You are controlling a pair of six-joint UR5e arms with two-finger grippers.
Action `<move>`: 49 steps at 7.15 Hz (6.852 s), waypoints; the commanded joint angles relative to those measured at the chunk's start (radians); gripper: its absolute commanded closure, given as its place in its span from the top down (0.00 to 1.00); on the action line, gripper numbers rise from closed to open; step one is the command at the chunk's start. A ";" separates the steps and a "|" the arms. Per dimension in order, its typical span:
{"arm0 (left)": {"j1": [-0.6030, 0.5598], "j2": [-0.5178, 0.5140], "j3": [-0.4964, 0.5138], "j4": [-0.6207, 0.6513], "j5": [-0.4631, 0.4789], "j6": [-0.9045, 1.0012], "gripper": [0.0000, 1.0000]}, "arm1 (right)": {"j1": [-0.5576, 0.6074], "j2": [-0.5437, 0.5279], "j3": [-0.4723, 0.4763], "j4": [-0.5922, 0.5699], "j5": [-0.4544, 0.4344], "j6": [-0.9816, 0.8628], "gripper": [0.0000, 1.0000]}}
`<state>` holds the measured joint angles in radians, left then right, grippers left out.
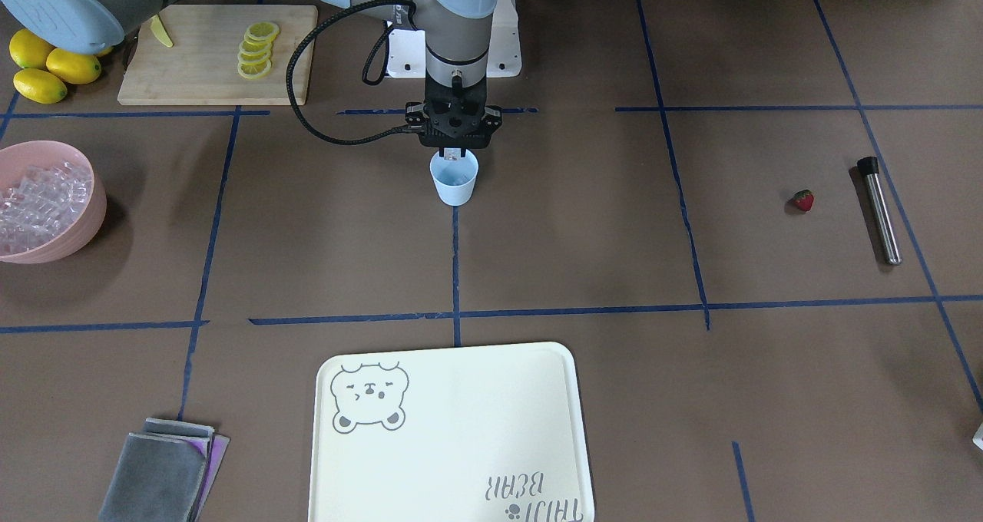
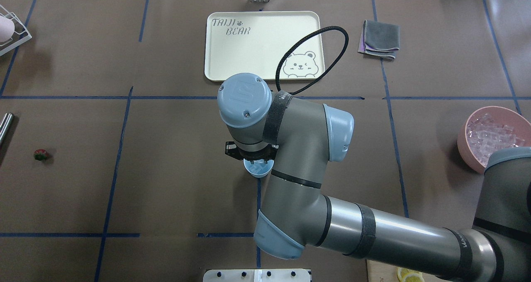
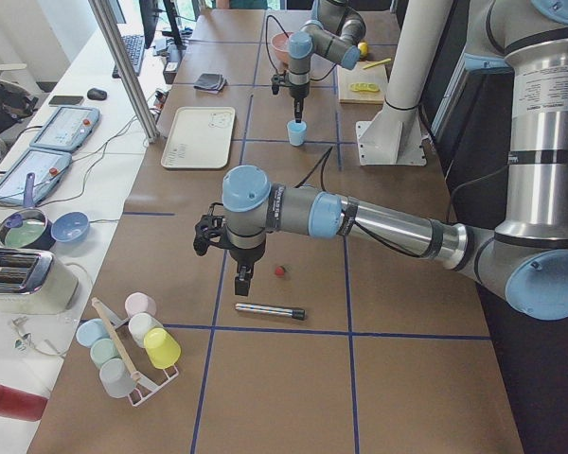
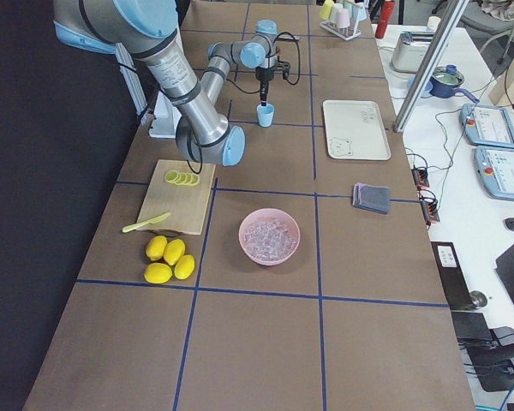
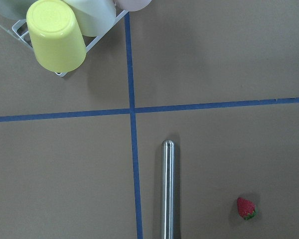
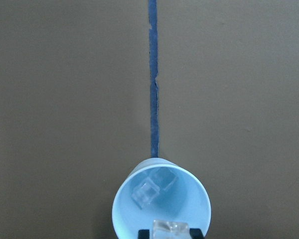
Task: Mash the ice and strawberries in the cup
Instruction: 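Open the right gripper to drop the ice cube into the cup, then withdraw the right gripper back beside the pink bowl, then lower the left gripper onto the red strawberry and grasp it, then carry the strawberry over the light-blue cup with the left gripper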
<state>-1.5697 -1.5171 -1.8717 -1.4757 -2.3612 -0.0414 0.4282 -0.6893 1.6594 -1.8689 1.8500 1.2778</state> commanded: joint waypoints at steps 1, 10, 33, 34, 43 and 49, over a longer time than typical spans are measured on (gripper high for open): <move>0.000 0.000 0.002 -0.002 0.000 0.000 1.00 | 0.000 -0.001 0.005 0.001 -0.002 0.000 0.76; 0.075 0.002 -0.036 -0.032 -0.001 -0.068 1.00 | 0.209 -0.120 0.251 -0.049 0.018 -0.110 0.99; 0.746 0.104 0.181 -0.799 0.427 -1.052 0.94 | 1.130 -0.883 0.122 0.275 0.537 -1.348 0.99; 0.746 0.104 0.183 -0.799 0.427 -1.054 0.91 | 1.130 -0.883 0.122 0.275 0.537 -1.348 0.99; 0.748 0.104 0.190 -0.798 0.421 -1.084 0.62 | 1.130 -0.872 0.123 0.275 0.535 -1.347 0.99; 0.751 0.101 0.126 -0.781 0.348 -1.089 0.00 | 1.130 -0.874 0.126 0.275 0.535 -1.347 0.99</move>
<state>-0.8161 -1.4151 -1.7105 -2.2661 -1.9650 -1.1322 1.5585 -1.5621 1.7850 -1.5938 2.3853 -0.0691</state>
